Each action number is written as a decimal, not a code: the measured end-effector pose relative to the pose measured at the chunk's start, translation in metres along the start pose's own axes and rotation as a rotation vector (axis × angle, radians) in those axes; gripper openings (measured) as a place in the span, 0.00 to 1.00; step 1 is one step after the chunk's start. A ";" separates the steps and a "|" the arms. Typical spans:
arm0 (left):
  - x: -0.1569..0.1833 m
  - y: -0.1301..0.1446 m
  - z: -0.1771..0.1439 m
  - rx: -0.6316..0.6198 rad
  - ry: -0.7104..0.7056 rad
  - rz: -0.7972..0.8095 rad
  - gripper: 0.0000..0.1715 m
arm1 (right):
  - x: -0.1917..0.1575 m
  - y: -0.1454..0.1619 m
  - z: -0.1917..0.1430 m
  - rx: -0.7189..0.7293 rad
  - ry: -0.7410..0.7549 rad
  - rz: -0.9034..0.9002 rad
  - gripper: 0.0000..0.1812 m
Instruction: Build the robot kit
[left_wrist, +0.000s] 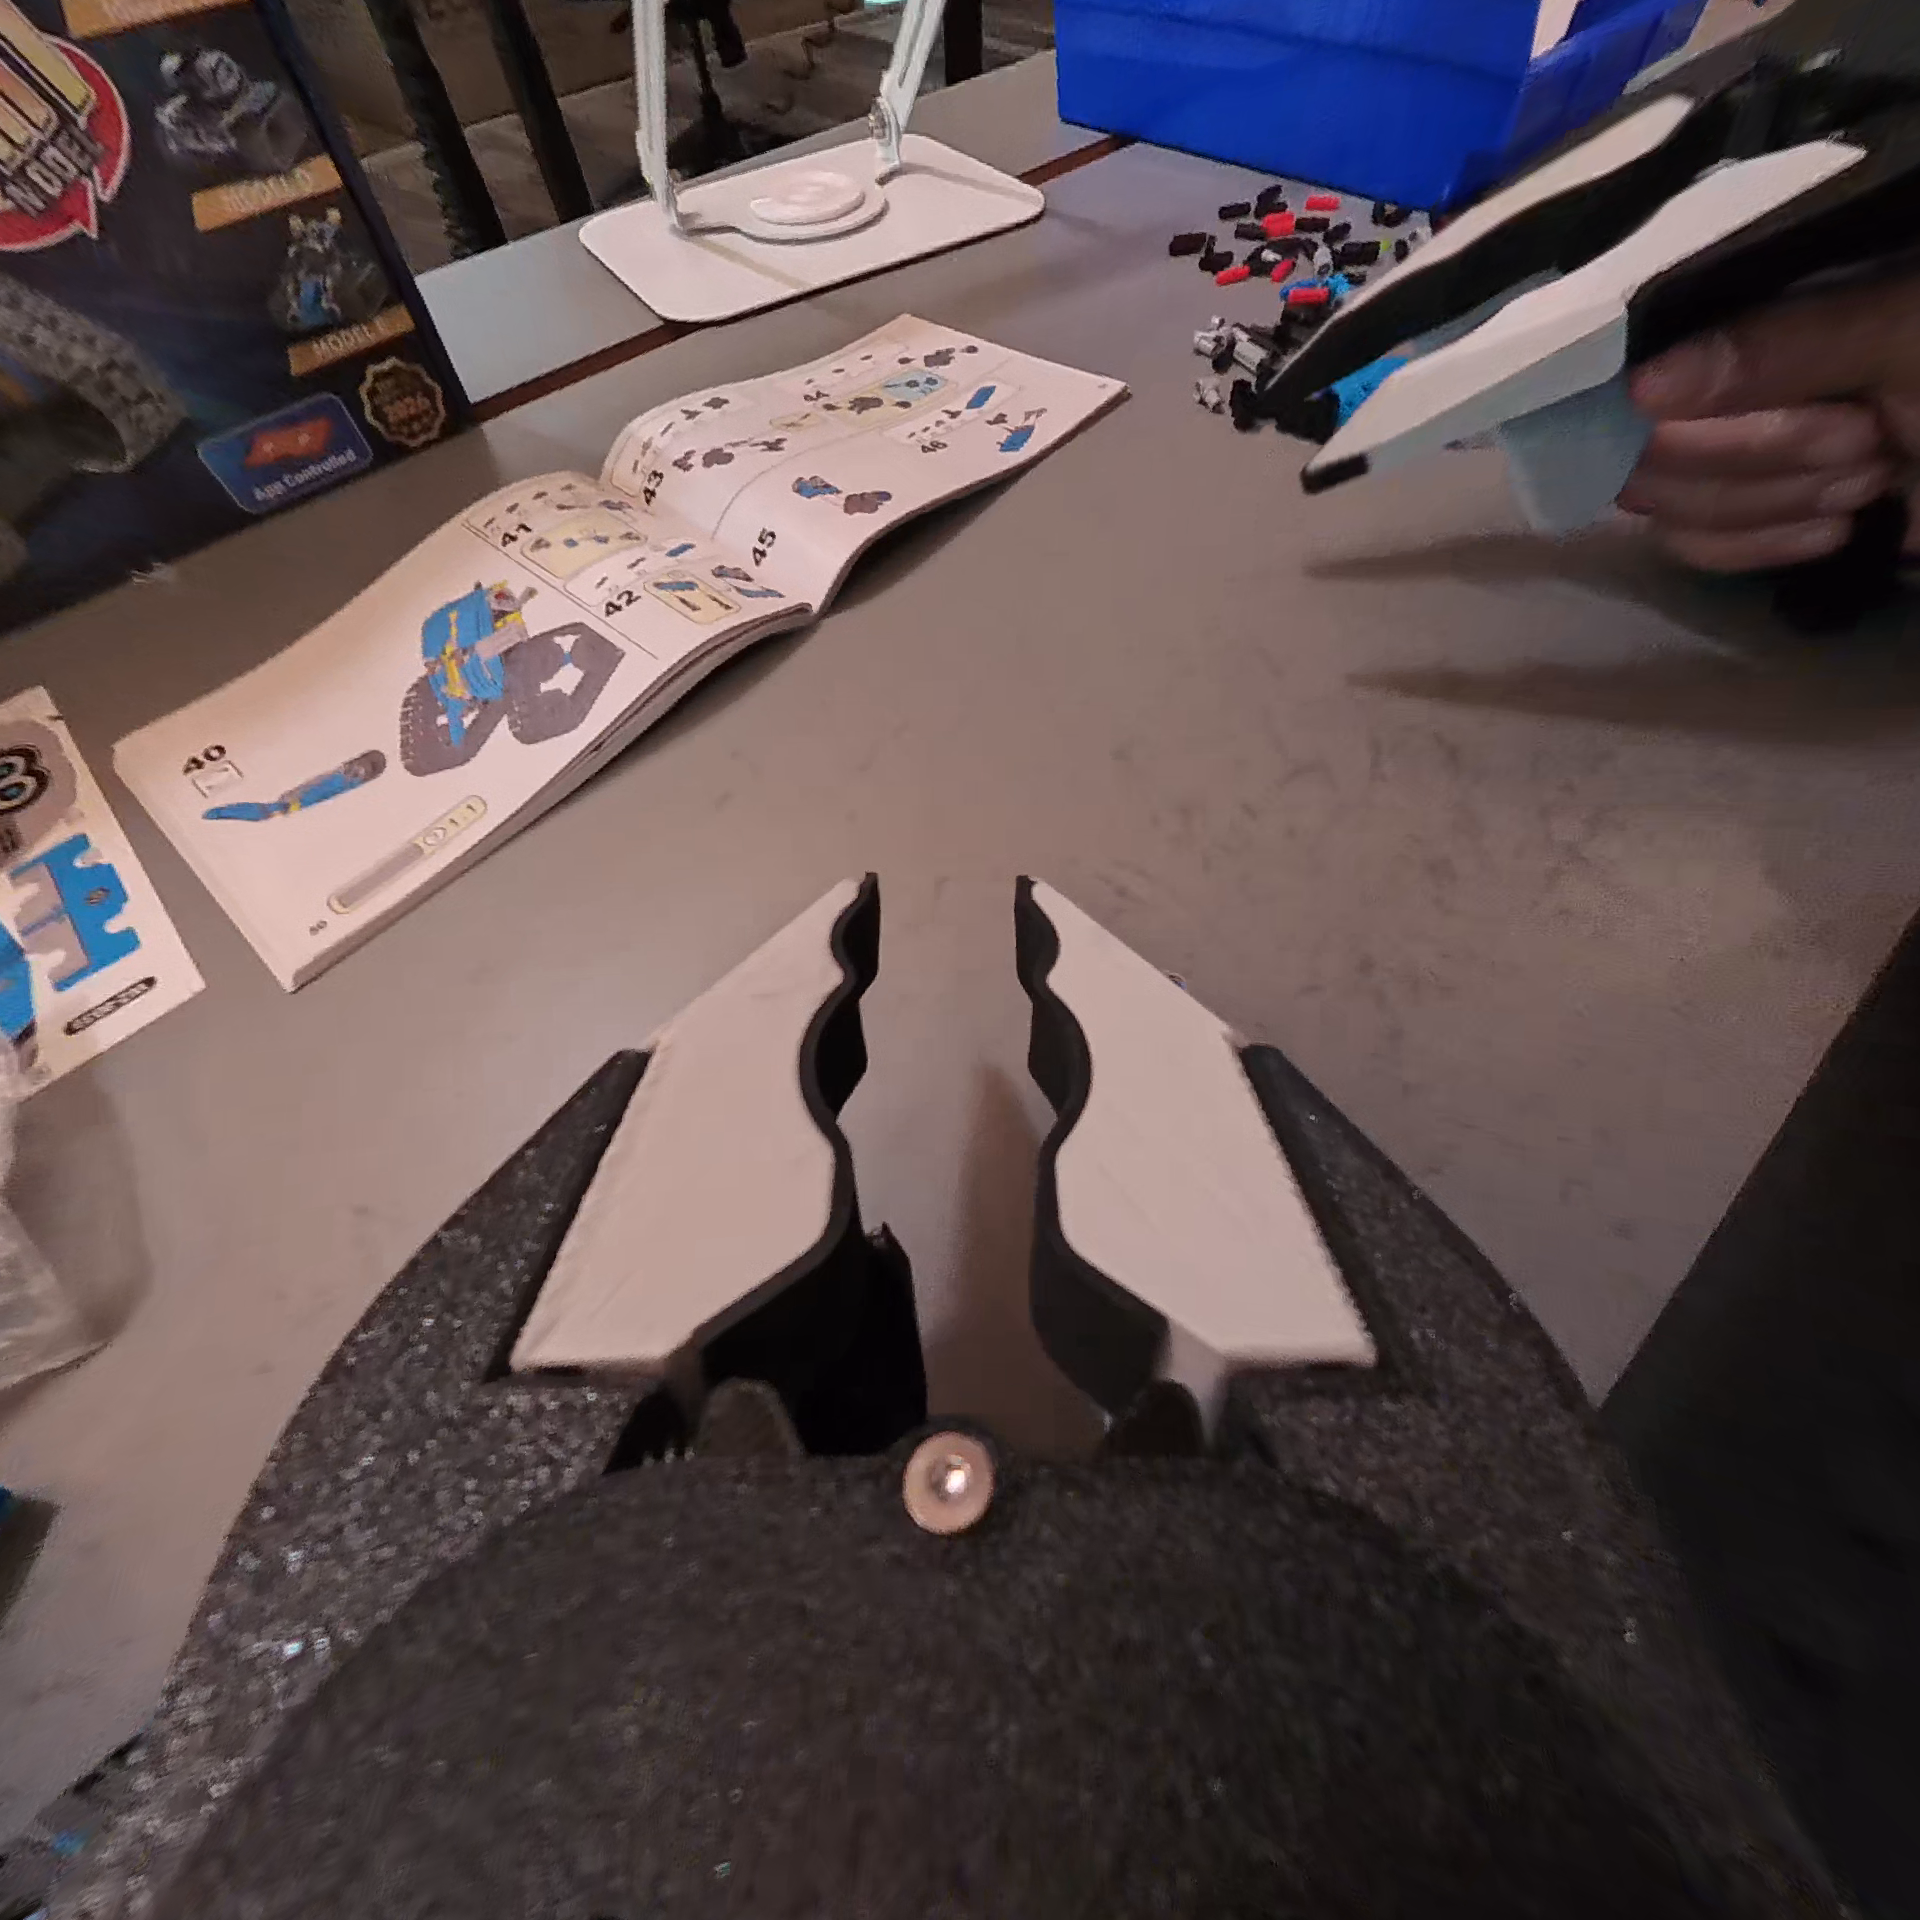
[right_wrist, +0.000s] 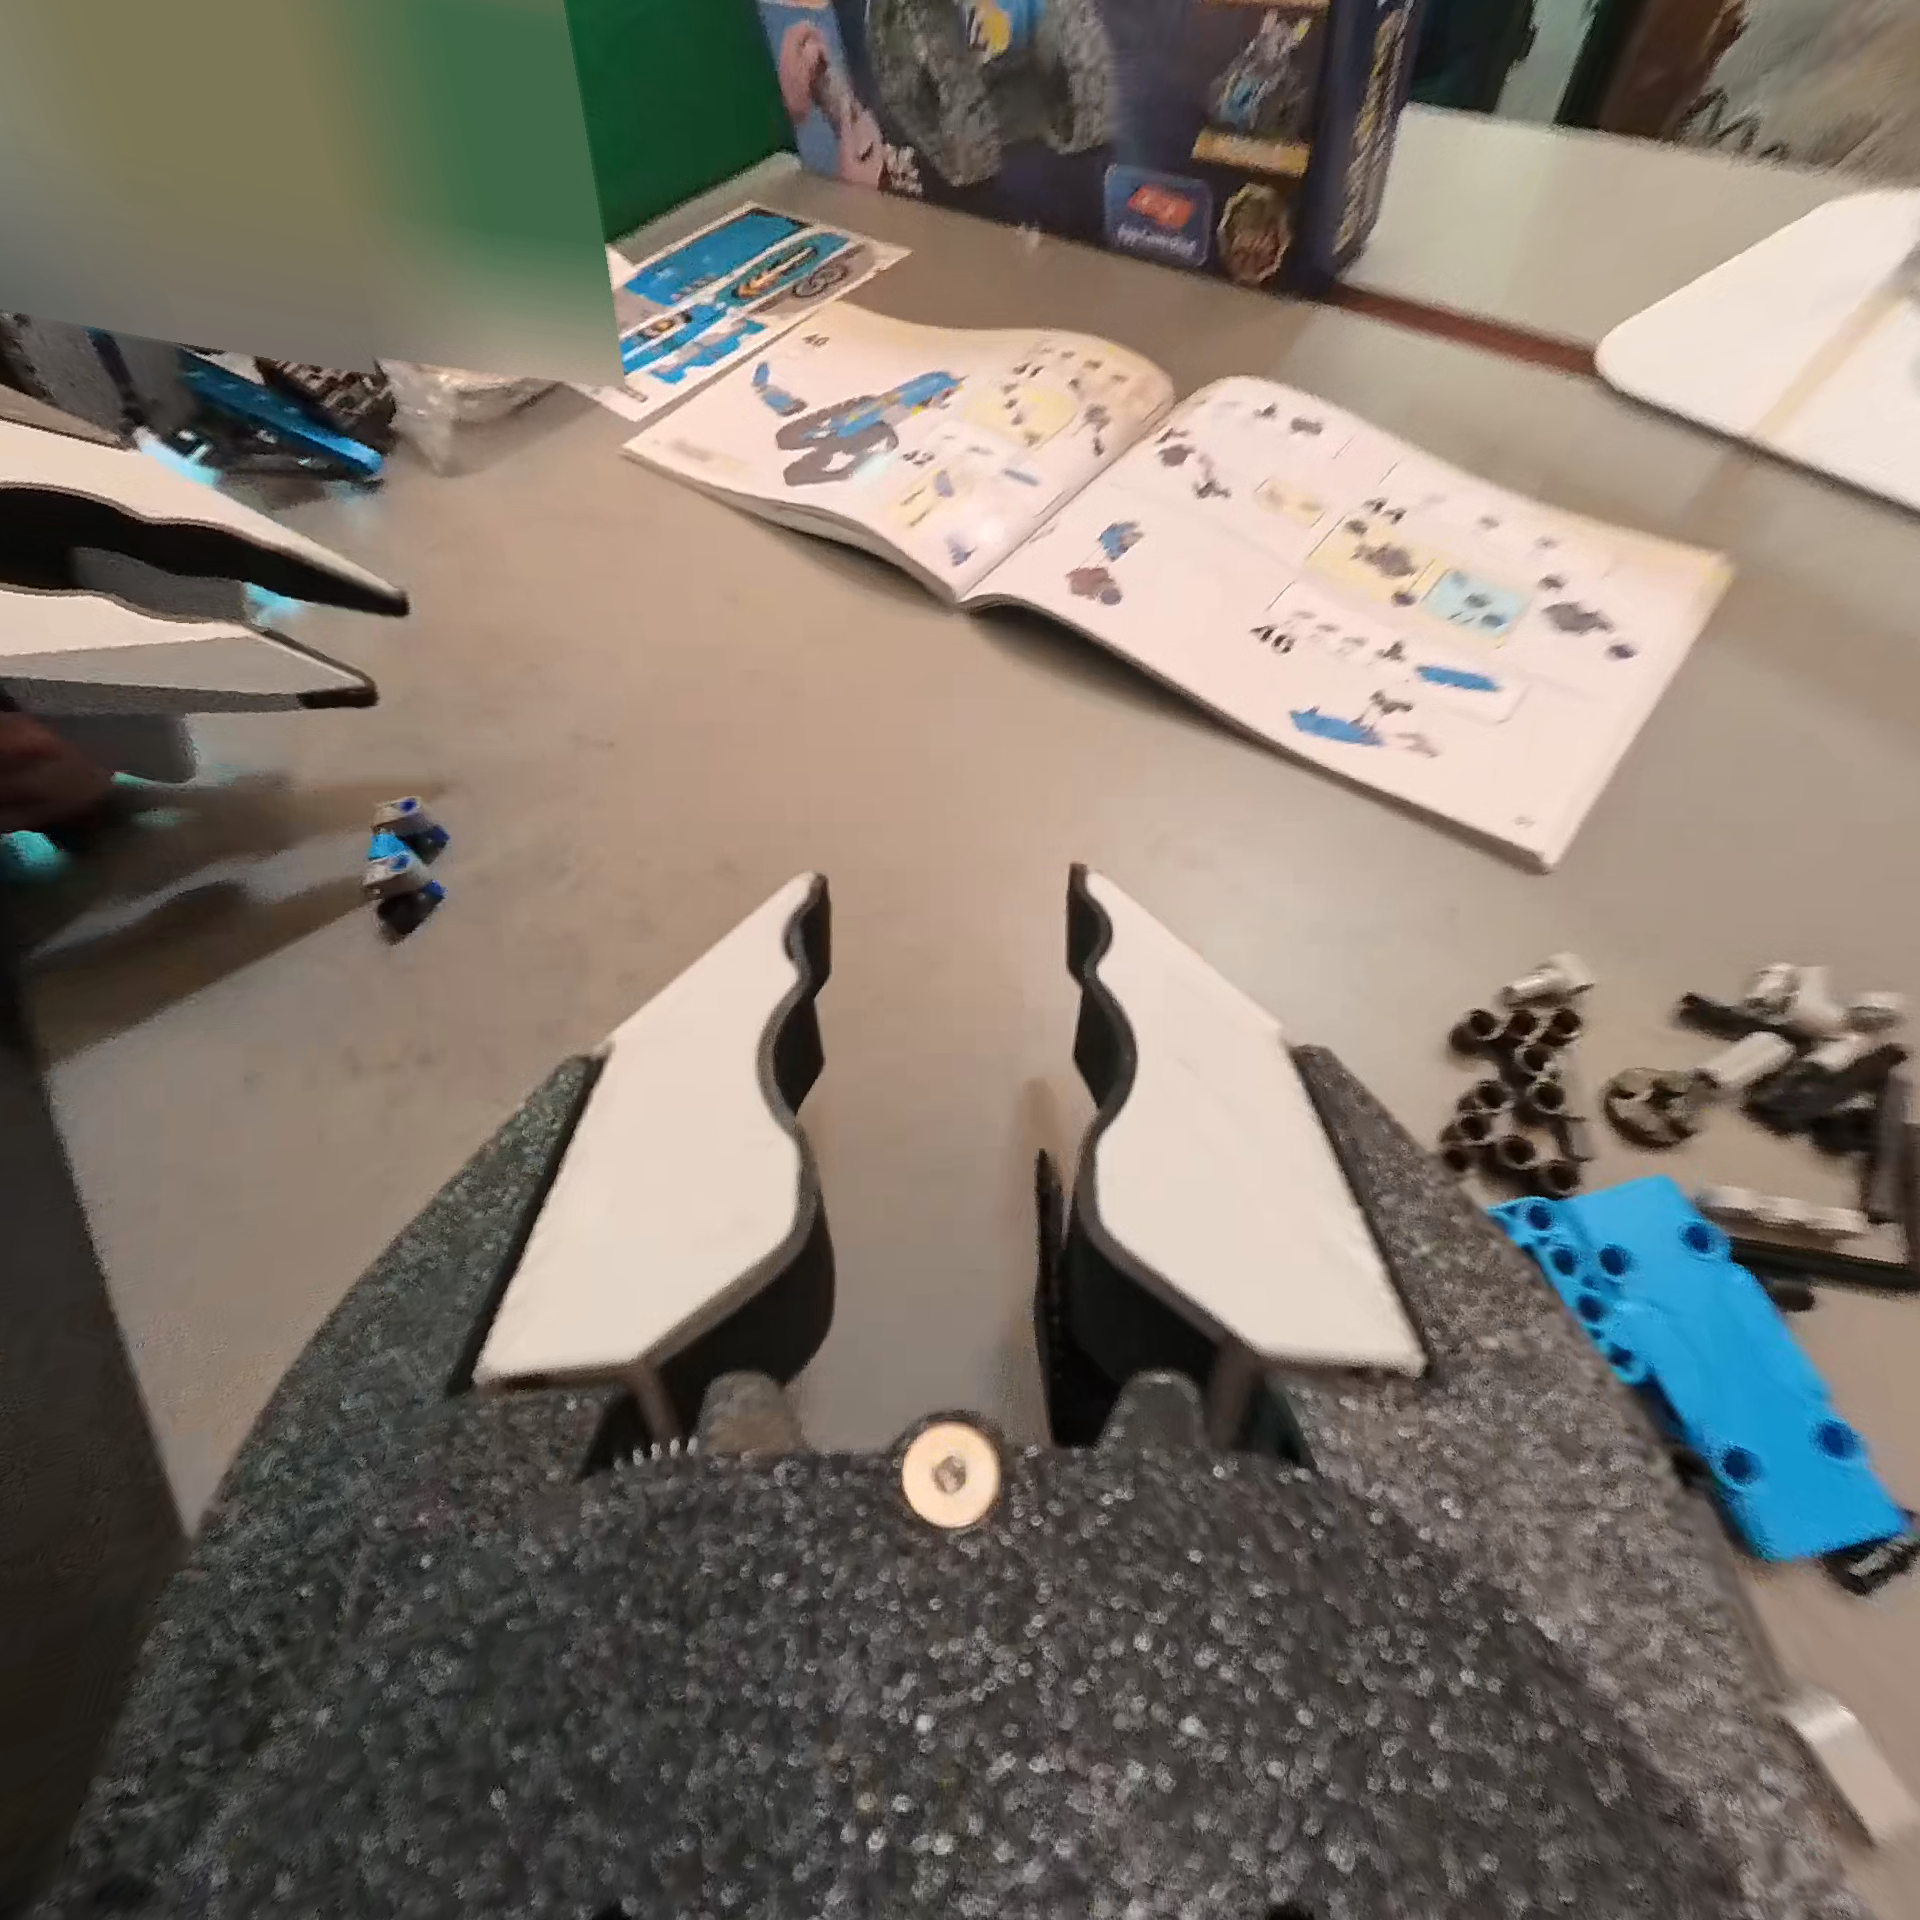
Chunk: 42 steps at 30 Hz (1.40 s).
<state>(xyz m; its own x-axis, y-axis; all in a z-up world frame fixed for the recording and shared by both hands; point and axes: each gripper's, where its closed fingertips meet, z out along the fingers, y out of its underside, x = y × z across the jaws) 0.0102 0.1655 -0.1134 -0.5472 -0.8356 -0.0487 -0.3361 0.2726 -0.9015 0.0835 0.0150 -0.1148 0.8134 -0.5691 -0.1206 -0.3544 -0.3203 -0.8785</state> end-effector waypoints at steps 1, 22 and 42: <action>-0.003 -0.002 -0.002 0.017 -0.013 -0.010 0.15 | 0.001 -0.002 -0.002 0.009 0.017 -0.015 0.25; 0.015 -0.095 -0.046 0.106 -0.112 -0.012 0.43 | 0.095 -0.070 -0.147 -0.083 0.270 0.045 0.23; -0.080 -0.083 0.090 -0.016 -0.164 -0.345 0.32 | 0.257 -0.031 -0.046 -0.164 0.460 0.403 0.18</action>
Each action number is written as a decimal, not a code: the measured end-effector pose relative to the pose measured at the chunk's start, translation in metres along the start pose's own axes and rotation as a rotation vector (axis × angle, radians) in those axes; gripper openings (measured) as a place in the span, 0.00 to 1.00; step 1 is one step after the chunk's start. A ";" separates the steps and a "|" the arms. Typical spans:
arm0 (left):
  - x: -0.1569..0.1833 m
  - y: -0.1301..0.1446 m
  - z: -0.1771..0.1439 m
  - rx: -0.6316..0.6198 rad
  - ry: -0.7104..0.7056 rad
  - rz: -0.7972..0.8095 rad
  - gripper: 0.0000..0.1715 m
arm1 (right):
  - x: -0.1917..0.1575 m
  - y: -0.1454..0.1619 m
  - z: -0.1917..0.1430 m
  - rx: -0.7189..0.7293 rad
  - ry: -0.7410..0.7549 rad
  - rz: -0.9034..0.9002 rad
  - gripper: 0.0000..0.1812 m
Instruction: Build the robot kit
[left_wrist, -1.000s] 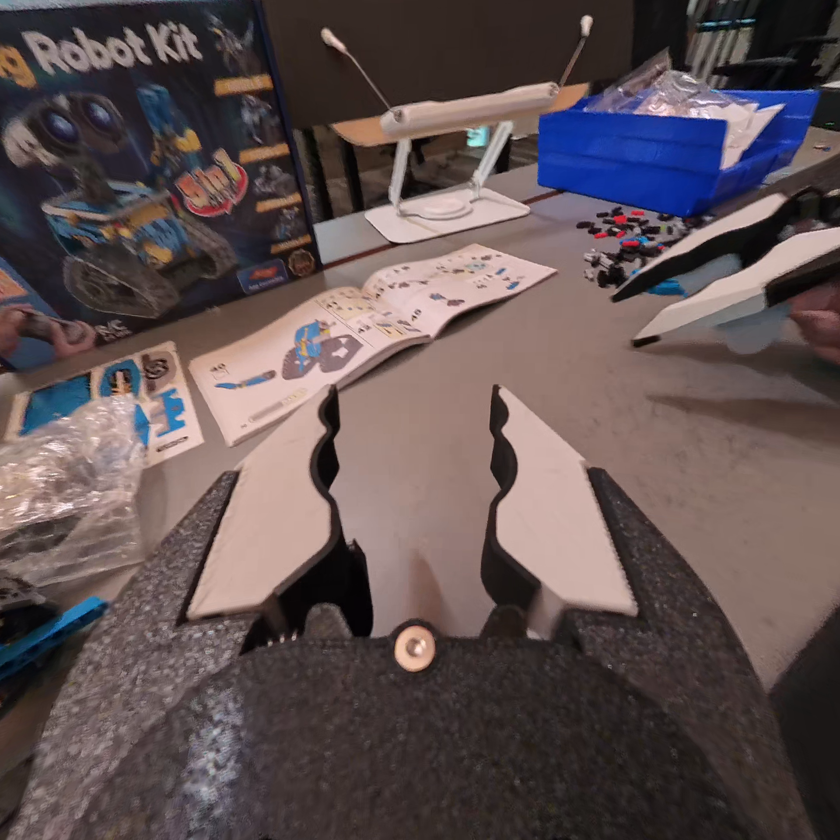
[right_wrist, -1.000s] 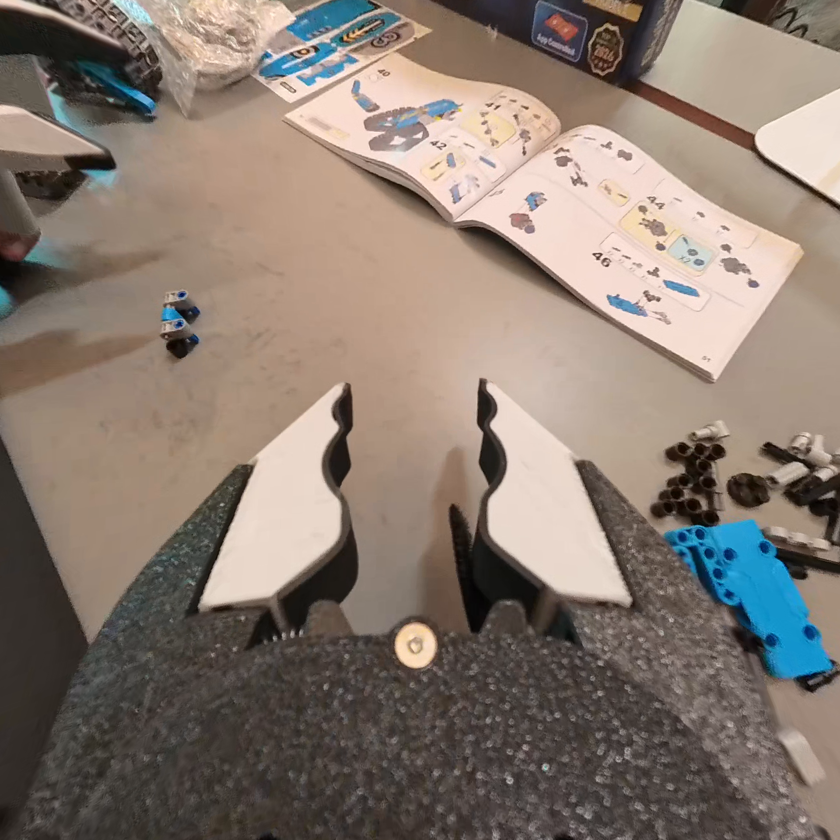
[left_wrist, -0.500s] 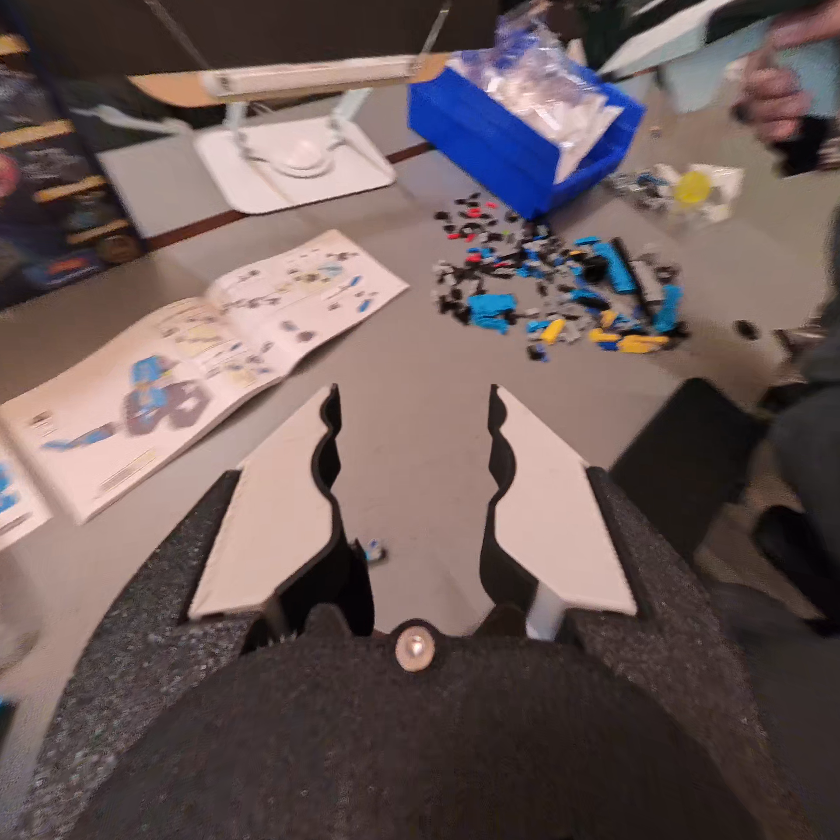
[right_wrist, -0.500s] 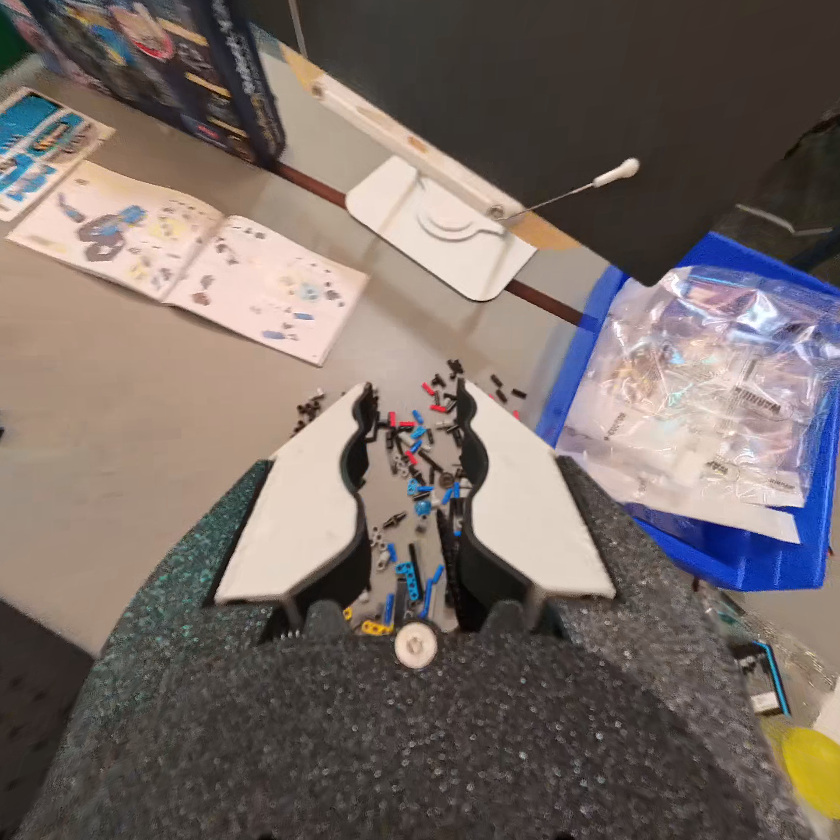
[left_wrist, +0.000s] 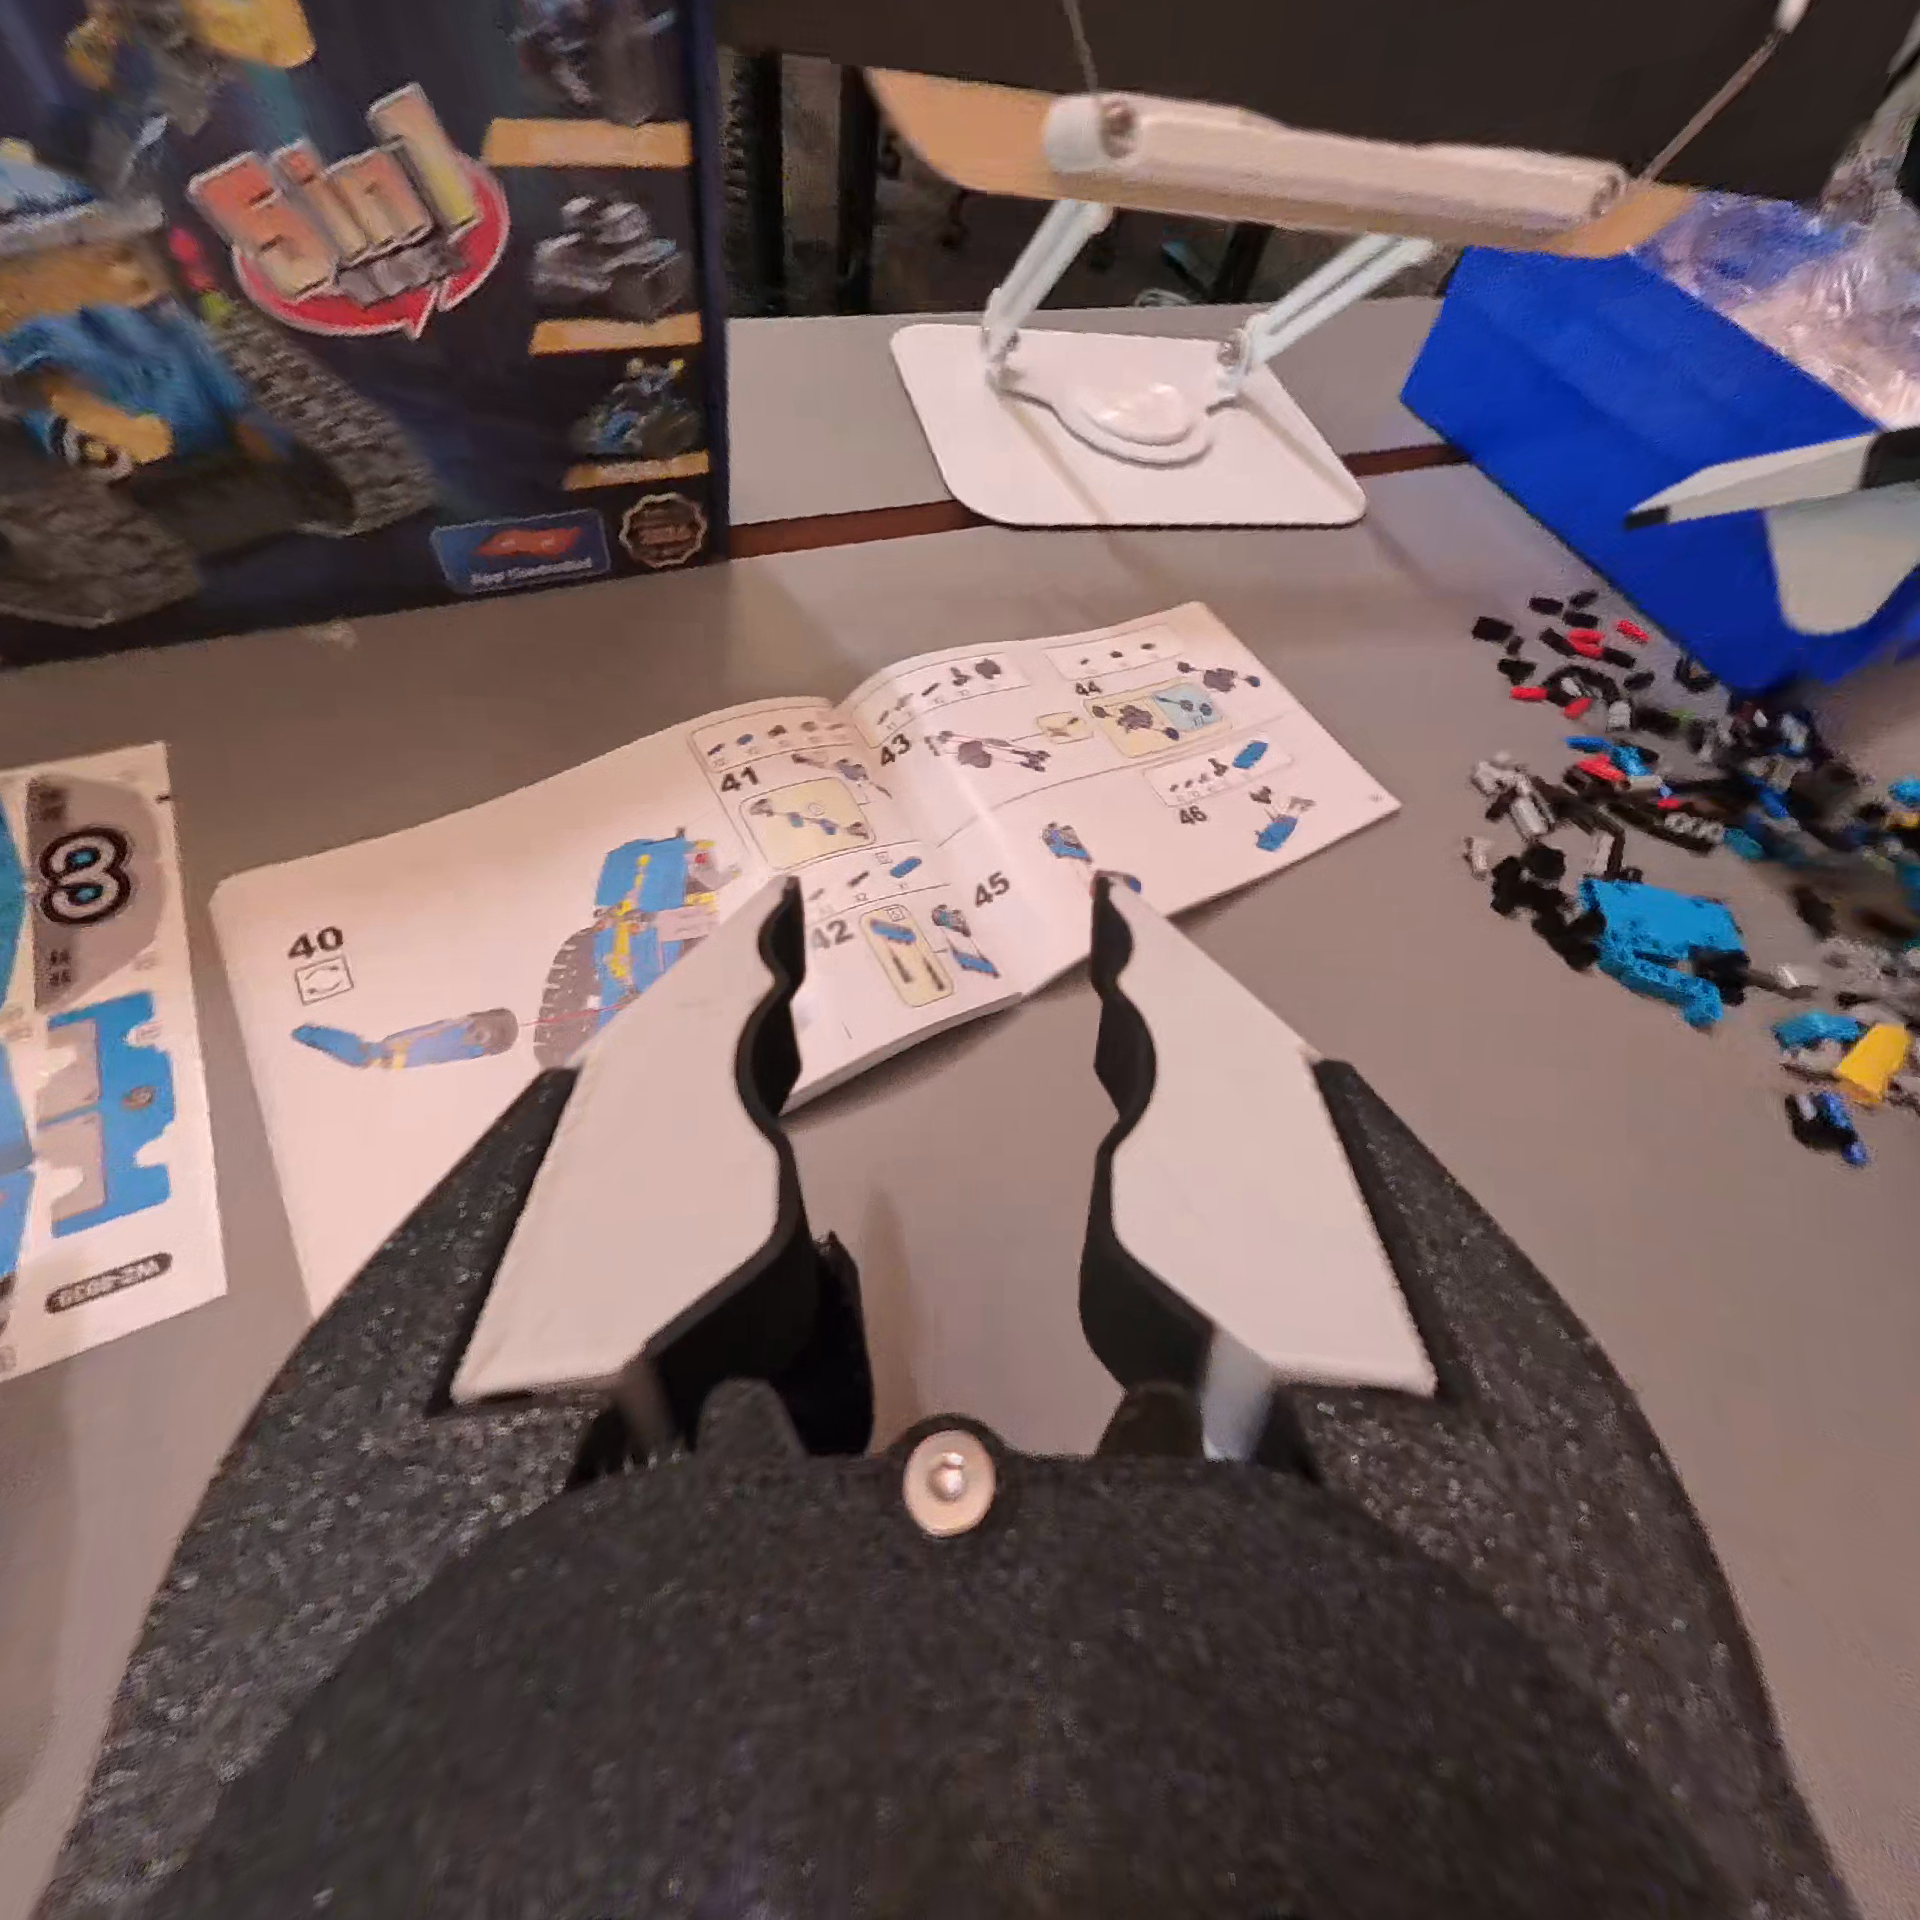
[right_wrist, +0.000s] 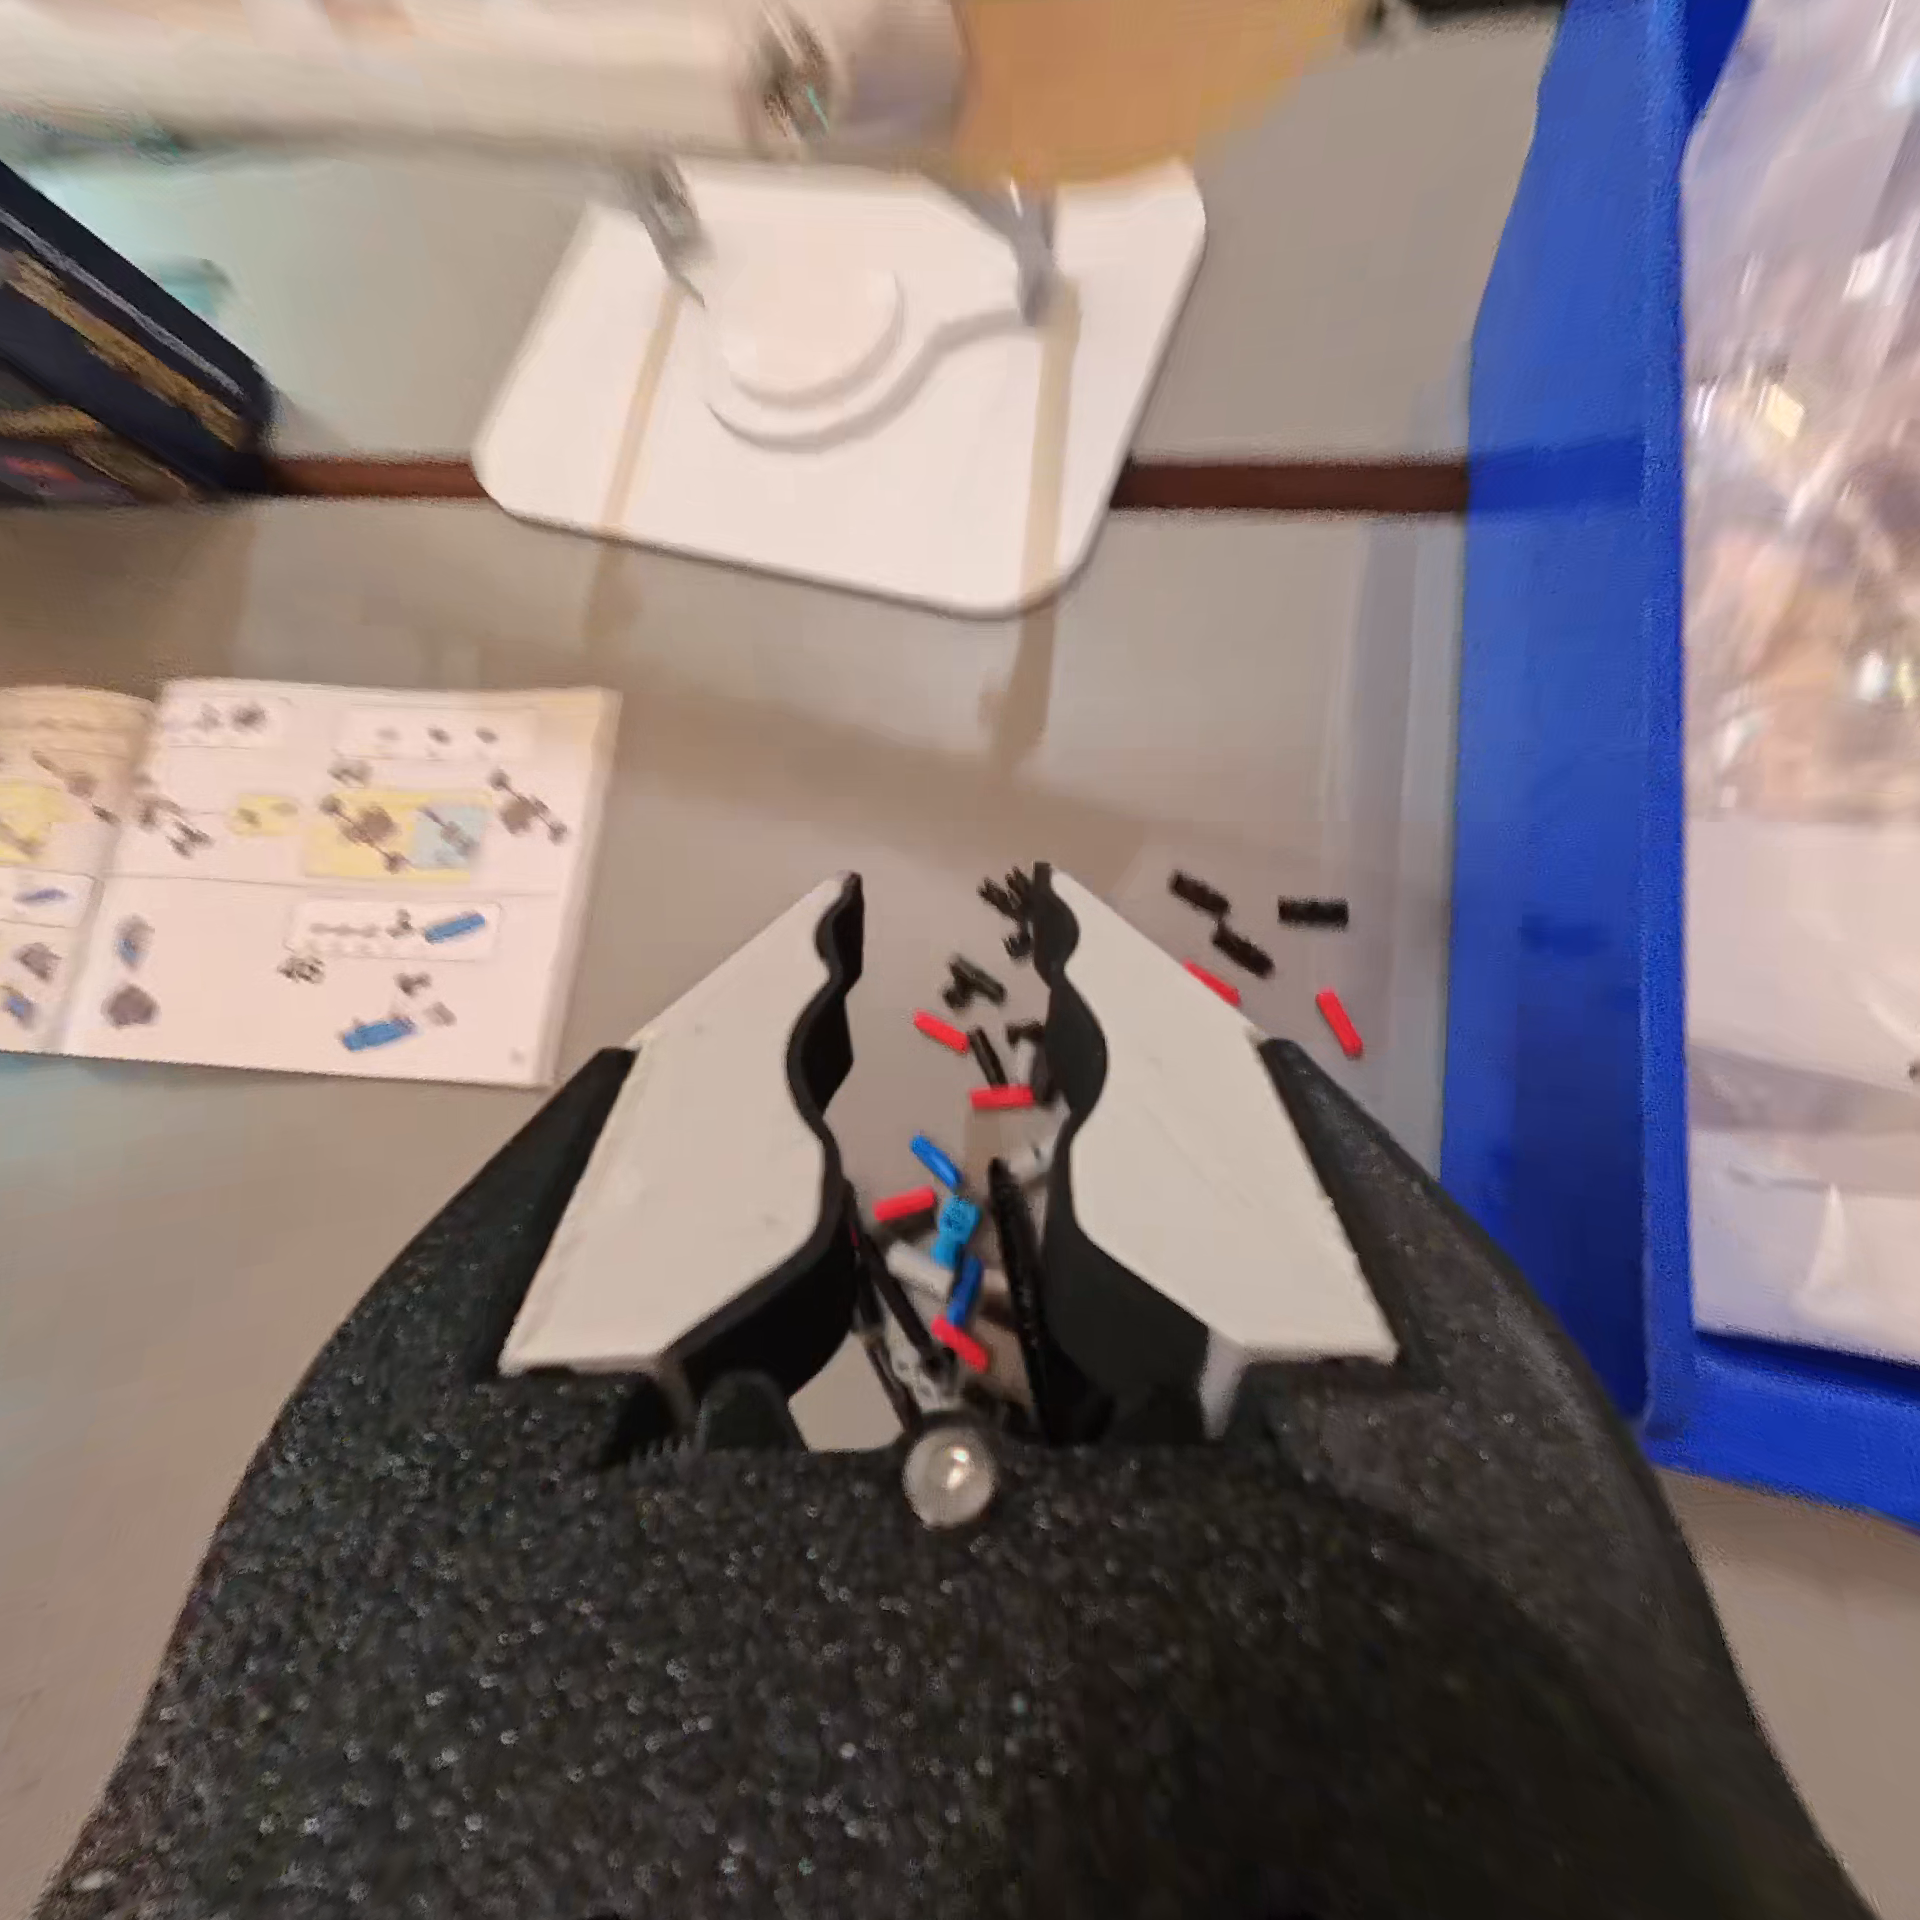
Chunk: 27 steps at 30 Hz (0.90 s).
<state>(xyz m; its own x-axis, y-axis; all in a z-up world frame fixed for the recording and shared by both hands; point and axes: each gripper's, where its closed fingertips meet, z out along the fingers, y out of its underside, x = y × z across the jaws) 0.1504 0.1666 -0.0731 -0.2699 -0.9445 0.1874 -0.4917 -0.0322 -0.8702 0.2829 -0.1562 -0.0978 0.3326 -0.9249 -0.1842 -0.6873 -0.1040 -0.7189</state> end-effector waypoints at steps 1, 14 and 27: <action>-0.001 0.000 0.001 -0.002 0.019 -0.035 0.32 | -0.003 -0.011 -0.003 0.065 -0.004 -0.015 0.18; -0.015 0.047 0.012 -0.237 -0.043 0.139 0.32 | 0.022 -0.008 0.040 0.047 0.013 0.008 0.16; 0.008 0.052 0.011 -0.224 0.039 0.157 0.32 | 0.021 0.027 0.056 -0.133 0.072 -0.166 0.09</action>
